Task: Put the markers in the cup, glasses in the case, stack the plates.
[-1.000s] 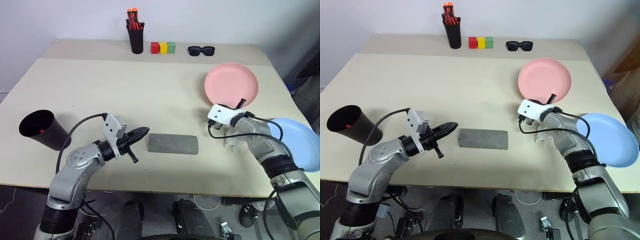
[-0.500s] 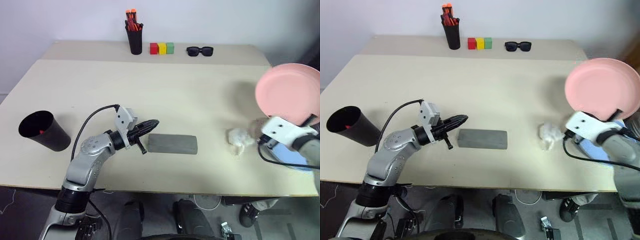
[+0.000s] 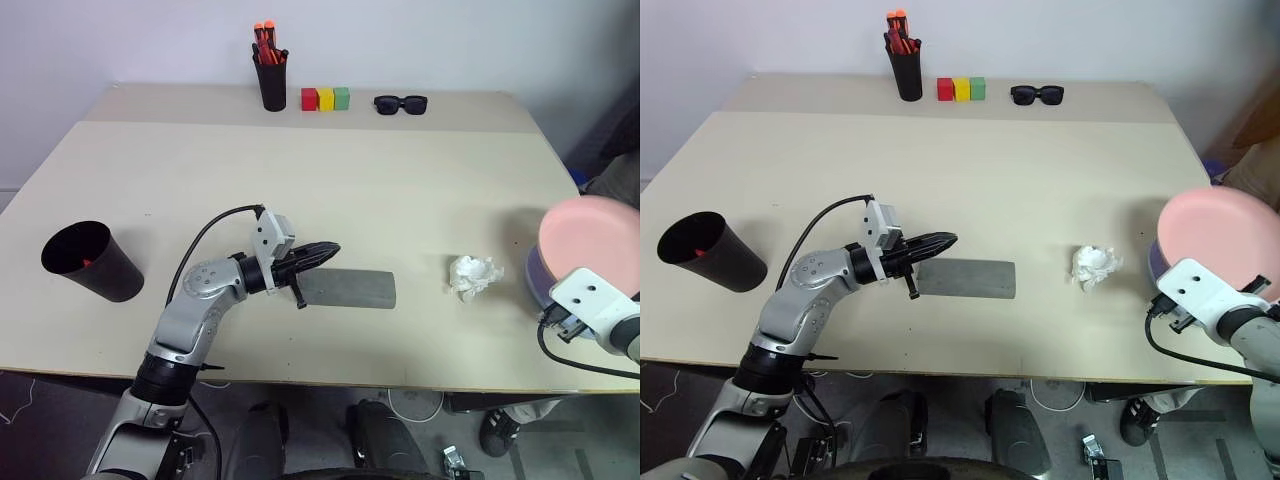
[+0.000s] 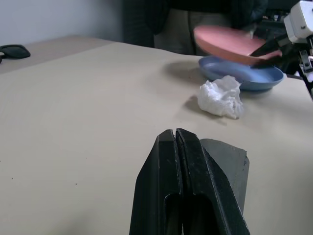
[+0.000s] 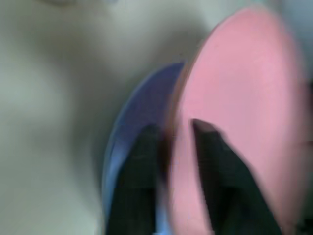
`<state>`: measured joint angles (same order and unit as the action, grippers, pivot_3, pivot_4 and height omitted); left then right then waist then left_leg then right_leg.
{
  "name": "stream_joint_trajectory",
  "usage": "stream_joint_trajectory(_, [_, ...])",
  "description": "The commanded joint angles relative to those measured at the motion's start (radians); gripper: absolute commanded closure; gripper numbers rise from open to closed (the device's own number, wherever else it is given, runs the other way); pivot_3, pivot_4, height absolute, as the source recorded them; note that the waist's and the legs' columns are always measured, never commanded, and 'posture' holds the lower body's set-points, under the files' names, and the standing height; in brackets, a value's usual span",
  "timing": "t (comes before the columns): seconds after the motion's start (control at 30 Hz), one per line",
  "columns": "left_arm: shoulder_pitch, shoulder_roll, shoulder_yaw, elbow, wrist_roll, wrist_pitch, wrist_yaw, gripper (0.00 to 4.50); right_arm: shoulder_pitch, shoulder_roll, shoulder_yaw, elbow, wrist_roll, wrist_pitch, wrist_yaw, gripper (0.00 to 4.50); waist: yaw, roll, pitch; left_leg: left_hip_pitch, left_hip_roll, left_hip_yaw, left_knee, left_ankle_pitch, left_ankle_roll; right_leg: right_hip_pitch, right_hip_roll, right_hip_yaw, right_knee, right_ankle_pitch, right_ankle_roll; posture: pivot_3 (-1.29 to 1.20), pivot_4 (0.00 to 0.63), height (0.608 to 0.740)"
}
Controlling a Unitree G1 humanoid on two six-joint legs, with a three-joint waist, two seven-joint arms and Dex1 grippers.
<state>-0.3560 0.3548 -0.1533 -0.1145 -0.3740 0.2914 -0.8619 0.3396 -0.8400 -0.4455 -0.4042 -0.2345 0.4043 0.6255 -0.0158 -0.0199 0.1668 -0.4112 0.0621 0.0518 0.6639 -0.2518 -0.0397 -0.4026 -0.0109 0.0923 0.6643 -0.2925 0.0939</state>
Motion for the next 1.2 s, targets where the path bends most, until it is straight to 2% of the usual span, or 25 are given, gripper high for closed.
stream_joint_trajectory(0.03, [0.004,0.005,0.013,-0.037,-0.002,-0.013,0.004,4.50,-0.014,-0.014,-0.006,-0.006,-0.028,-0.021,-0.025,1.51,-0.001,0.000,0.000,0.000,0.000,0.000,0.000,0.000,0.000,0.000,0.000,0.000,0.000,0.000,0.000,0.00,0.150,0.732])
stream_joint_trajectory(0.1, [0.008,0.005,0.014,-0.040,-0.001,-0.013,0.007,4.50,-0.046,-0.009,0.009,-0.027,-0.018,-0.013,-0.023,0.53,-0.004,0.000,0.000,0.000,0.000,0.000,0.000,0.000,0.000,0.000,0.000,0.000,0.000,0.000,0.000,0.00,0.150,0.732])
stream_joint_trajectory(0.37, [0.011,0.004,0.017,-0.047,0.000,-0.015,0.029,4.50,-0.165,0.078,0.064,-0.135,0.211,0.090,0.078,0.53,0.001,0.000,0.000,0.000,0.000,0.000,-0.001,0.000,0.000,0.000,0.000,0.000,0.000,0.001,0.003,0.00,0.150,0.732])
stream_joint_trajectory(0.57, [0.018,0.002,0.022,-0.062,0.004,-0.011,0.057,4.50,-0.225,0.115,0.238,-0.056,0.157,0.047,0.009,0.53,0.000,0.000,0.000,0.000,0.000,0.000,-0.001,0.000,0.000,0.000,0.000,0.000,0.000,0.000,0.001,0.00,0.150,0.732])
stream_joint_trajectory(0.7, [0.032,0.007,0.025,-0.083,0.002,-0.002,0.073,4.50,-0.231,0.105,0.301,0.025,0.074,-0.015,-0.060,0.53,0.000,0.000,0.000,0.000,0.000,0.000,-0.001,0.000,0.000,0.000,0.000,0.000,0.000,0.000,0.001,0.00,0.150,0.732])
stream_joint_trajectory(0.77, [0.039,0.008,0.025,-0.092,0.000,0.003,0.078,4.50,-0.248,0.118,0.299,0.055,0.070,-0.017,-0.087,1.03,0.001,0.000,0.000,0.000,0.000,0.001,-0.001,0.000,0.000,0.000,0.000,0.001,0.000,0.000,0.000,0.00,0.150,0.732])
stream_joint_trajectory(0.83, [0.042,0.009,0.024,-0.098,0.000,0.006,0.083,4.50,-0.246,0.106,0.306,0.077,0.054,-0.044,-0.096,1.75,0.001,0.000,0.000,0.000,0.000,0.001,-0.001,0.000,0.000,0.000,0.000,0.001,0.000,0.000,0.000,0.00,0.150,0.732])
stream_joint_trajectory(1.0, [0.036,0.007,0.023,-0.090,-0.002,0.007,0.088,4.50,-0.253,0.112,0.282,0.081,0.052,-0.055,-0.120,4.41,0.000,0.000,0.000,0.000,0.000,0.001,-0.001,0.000,0.000,0.000,0.000,0.001,0.000,0.000,0.000,0.00,0.150,0.732])
stream_joint_trajectory(1.1, [0.031,0.002,0.018,-0.086,0.000,0.005,0.090,4.50,-0.252,0.105,0.252,0.066,0.049,-0.051,-0.137,4.46,0.000,0.000,0.000,0.000,0.000,0.001,-0.001,0.000,0.000,0.000,0.000,0.001,0.000,0.000,0.000,0.00,0.150,0.732])
stream_joint_trajectory(1.2, [0.015,-0.002,0.016,-0.063,0.003,-0.006,0.082,4.50,-0.251,0.075,0.157,0.036,0.017,-0.017,-0.175,4.46,0.001,0.000,0.000,0.000,0.000,0.001,-0.001,0.000,0.000,0.000,0.000,0.001,0.000,0.000,0.000,0.00,0.150,0.732])
